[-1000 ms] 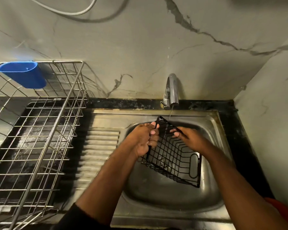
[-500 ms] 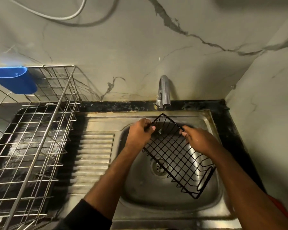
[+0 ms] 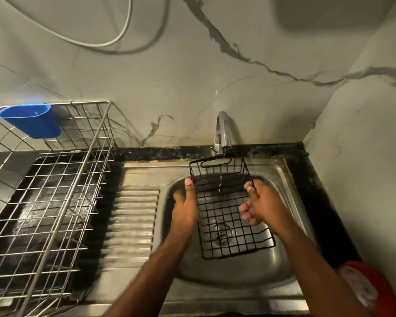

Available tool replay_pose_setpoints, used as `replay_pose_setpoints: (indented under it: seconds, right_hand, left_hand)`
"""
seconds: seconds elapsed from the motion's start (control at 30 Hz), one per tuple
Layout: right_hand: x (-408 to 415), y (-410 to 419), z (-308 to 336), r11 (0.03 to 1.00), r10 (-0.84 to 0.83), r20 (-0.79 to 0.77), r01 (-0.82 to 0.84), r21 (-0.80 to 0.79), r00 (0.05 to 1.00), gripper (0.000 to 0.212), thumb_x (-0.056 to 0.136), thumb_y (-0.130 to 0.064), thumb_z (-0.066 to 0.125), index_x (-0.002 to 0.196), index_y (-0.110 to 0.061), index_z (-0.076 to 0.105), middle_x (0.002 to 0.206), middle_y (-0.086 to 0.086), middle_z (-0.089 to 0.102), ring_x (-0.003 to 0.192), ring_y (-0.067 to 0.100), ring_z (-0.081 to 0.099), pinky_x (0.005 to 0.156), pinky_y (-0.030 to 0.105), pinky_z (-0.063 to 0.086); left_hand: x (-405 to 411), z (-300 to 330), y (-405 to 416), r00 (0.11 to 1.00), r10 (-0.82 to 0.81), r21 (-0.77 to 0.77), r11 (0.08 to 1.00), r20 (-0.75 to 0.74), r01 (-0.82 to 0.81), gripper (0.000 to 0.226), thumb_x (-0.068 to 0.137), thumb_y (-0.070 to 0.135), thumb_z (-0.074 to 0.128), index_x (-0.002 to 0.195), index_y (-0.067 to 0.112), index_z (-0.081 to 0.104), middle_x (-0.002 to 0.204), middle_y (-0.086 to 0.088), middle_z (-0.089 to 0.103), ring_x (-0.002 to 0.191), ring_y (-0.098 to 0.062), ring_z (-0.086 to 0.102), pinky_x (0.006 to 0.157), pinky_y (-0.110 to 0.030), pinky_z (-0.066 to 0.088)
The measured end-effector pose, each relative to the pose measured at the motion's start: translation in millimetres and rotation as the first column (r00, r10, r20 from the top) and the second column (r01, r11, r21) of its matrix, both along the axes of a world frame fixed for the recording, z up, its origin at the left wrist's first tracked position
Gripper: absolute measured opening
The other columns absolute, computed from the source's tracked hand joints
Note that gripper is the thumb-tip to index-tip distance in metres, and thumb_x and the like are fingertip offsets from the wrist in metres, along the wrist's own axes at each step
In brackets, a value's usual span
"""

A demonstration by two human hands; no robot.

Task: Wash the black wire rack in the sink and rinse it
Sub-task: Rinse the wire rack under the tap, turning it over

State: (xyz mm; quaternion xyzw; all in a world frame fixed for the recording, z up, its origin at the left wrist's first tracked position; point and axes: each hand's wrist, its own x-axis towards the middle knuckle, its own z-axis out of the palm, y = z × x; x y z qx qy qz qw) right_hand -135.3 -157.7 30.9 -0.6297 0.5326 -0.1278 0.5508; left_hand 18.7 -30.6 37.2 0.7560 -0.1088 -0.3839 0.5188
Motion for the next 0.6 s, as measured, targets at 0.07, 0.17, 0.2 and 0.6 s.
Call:
replay_pose_setpoints:
  seconds: [0.07, 0.17, 0.2, 0.6]
  right_hand:
    - [9, 2, 6, 0.978, -0.154, 0.058, 0.144, 0.15, 0.986, 0.021, 0.108, -0.04, 0.033, 0.104, -0.029, 0.051, 0.068, 0.01, 0.068, 0.042, 0.021, 0.06, 0.041, 0.025, 0.044]
    - [15, 4, 16, 0.97, -0.212, -0.024, 0.213, 0.115, 0.977, 0.03, 0.109, -0.041, 0.031, 0.101, -0.023, 0.054, 0.066, 0.01, 0.067, 0.033, 0.016, 0.058, 0.032, 0.018, 0.039]
    - [14, 6, 20, 0.975, -0.208, -0.029, 0.21, 0.07, 0.978, 0.028, 0.109, -0.038, 0.032, 0.101, -0.023, 0.054, 0.068, 0.011, 0.067, 0.034, 0.016, 0.059, 0.033, 0.019, 0.041]
    - [-9, 21, 32, 0.984, -0.084, -0.081, 0.07, -0.165, 0.993, 0.012, 0.106, -0.02, 0.045, 0.116, -0.022, 0.052, 0.084, 0.008, 0.071, 0.07, 0.018, 0.073, 0.058, 0.031, 0.061]
  left_hand:
    - [-6, 3, 7, 0.992, -0.112, 0.082, 0.99, -0.054, 0.116, 0.123, 0.06, 0.105, 0.023, 0.159, 0.033, 0.023, 0.159, -0.015, 0.039, 0.139, -0.038, 0.045, 0.111, -0.061, 0.04]
    - [-17, -4, 15, 0.962, -0.256, 0.138, 0.953, -0.099, 0.268, 0.095, 0.081, 0.082, 0.053, 0.15, 0.018, 0.044, 0.149, -0.013, 0.051, 0.124, -0.031, 0.057, 0.091, -0.043, 0.056]
    - [-19, -7, 17, 0.963, -0.25, 0.135, 0.956, -0.099, 0.262, 0.084, 0.084, 0.072, 0.062, 0.145, 0.016, 0.049, 0.143, -0.012, 0.055, 0.118, -0.028, 0.06, 0.081, -0.037, 0.057]
    - [-11, -15, 23, 0.96, -0.278, 0.028, 0.96, 0.027, 0.278, 0.026, 0.104, 0.011, 0.052, 0.082, 0.009, 0.064, 0.065, -0.003, 0.063, 0.057, -0.015, 0.056, 0.062, -0.028, 0.057]
